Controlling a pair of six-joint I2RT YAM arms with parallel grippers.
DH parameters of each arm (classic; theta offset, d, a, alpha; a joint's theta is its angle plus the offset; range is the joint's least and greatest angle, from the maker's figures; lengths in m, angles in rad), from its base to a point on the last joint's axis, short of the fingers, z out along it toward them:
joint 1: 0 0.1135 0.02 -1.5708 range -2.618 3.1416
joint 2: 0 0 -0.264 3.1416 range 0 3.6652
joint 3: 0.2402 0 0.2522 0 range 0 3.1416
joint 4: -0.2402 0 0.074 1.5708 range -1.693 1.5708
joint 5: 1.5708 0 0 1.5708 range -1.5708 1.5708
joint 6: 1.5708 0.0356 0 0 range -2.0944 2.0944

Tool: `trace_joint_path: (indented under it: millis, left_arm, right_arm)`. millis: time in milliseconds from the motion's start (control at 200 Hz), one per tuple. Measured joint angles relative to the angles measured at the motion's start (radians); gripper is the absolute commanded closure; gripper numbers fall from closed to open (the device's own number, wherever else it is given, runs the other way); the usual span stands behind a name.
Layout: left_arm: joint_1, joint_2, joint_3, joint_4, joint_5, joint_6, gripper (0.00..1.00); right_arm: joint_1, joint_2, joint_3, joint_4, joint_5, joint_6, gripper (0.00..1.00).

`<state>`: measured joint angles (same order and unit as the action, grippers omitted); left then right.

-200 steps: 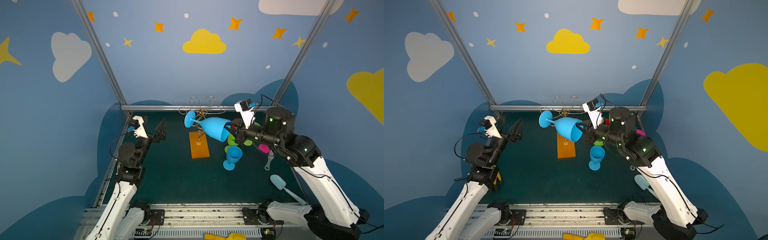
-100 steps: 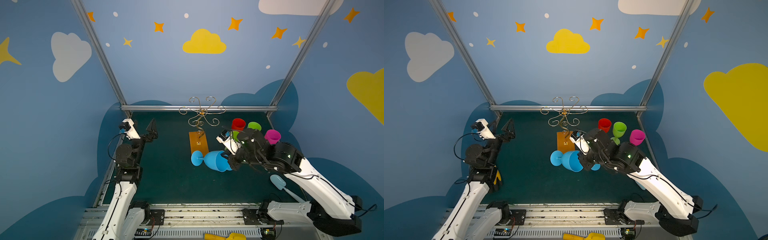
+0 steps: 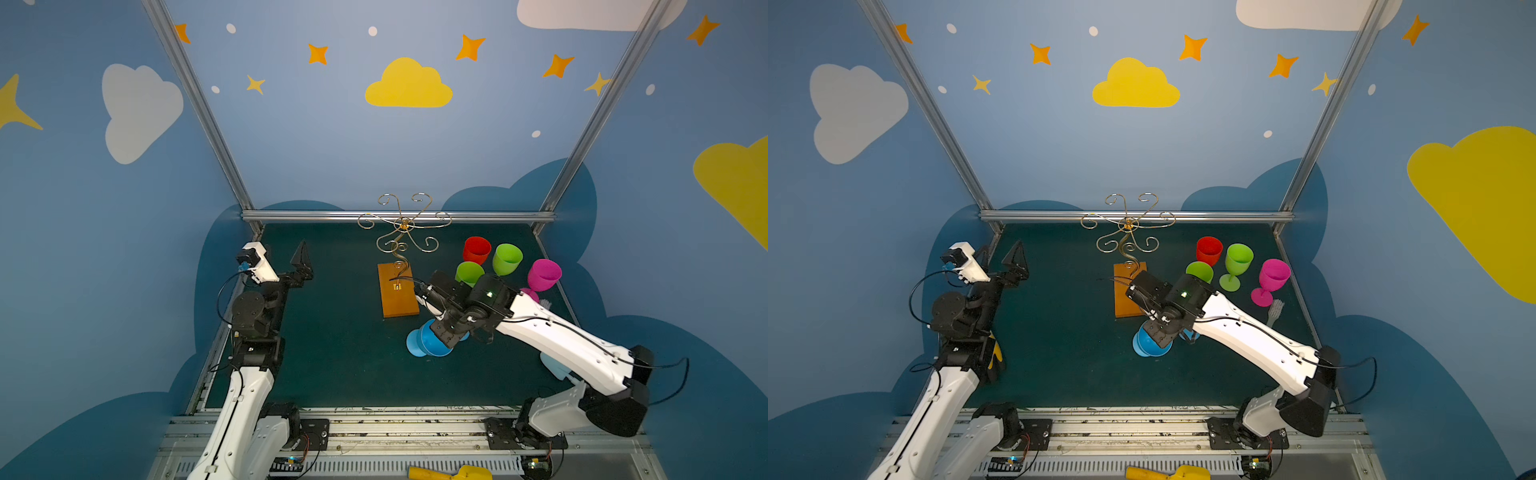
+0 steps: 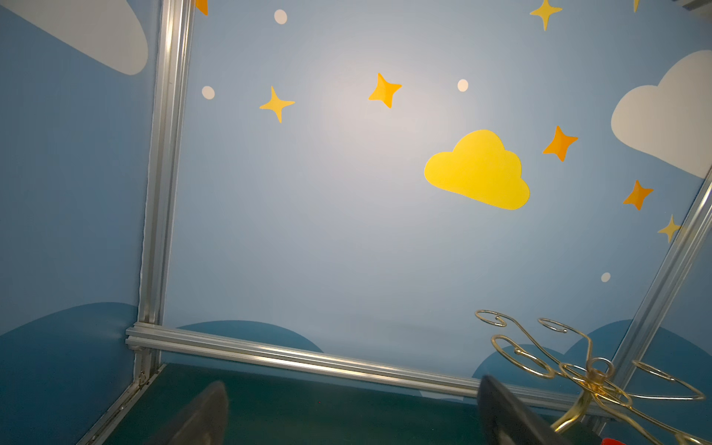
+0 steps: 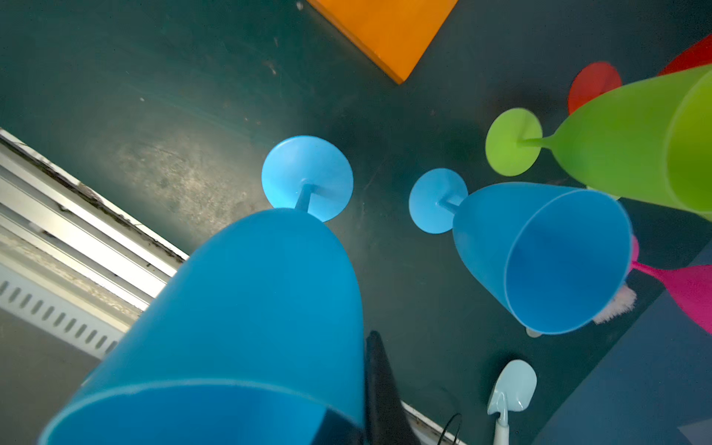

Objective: Take the wine glass off the wine glass rack
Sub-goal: Place the wine glass at the bottom-center of the table.

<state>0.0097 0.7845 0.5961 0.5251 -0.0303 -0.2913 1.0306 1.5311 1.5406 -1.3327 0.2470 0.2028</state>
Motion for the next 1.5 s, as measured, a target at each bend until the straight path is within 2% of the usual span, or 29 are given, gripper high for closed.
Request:
trace_joint_path:
  millis: [220, 355, 461, 661, 776, 841, 1056, 1201, 1372, 1502]
  left_arm:
    - [0.004, -0.003, 0.000, -0.002, -0.001, 0.000, 0.01]
    - [0.010, -0.005, 0.000, -0.006, -0.004, 0.001, 0.01]
    - [0.013, -0.011, 0.000, -0.009, -0.007, 0.004, 0.01]
    - [0.018, -0.013, 0.000, -0.011, -0.008, 0.004, 0.01]
    - [0.021, -0.013, -0.001, -0.011, -0.008, 0.004, 0.01]
    - [0.023, -0.013, -0.003, -0.012, -0.008, 0.004, 0.01]
    - [0.023, -0.013, -0.004, -0.016, -0.009, 0.005, 0.01]
    - [0.023, -0.011, 0.000, -0.040, -0.007, 0.019, 0.01]
    - [0.023, 0.015, 0.031, -0.105, 0.013, 0.051, 0.01]
    - [0.023, 0.047, 0.032, -0.130, 0.060, 0.076, 0.01]
  right_arm:
    - [0.003, 0.240, 0.098, -0.082, 0.000, 0.056, 1.00]
    - [0.002, 0.246, 0.109, -0.079, -0.005, 0.060, 1.00]
    - [0.006, 0.245, 0.109, -0.078, -0.012, 0.060, 0.92]
    - [0.006, 0.245, 0.111, -0.064, -0.045, 0.062, 0.64]
    - [0.002, 0.234, 0.111, -0.056, -0.050, 0.061, 0.52]
    - [-0.006, 0.214, 0.111, -0.049, -0.053, 0.056, 0.41]
    - [-0.082, 0.041, 0.106, 0.014, -0.063, 0.025, 0.21]
    - [-0.142, -0.137, 0.044, 0.114, -0.074, -0.034, 0.17]
    - [-0.238, -0.430, -0.206, 0.362, -0.074, -0.121, 0.12]
    - [-0.380, -0.639, -0.406, 0.572, -0.072, -0.158, 0.10]
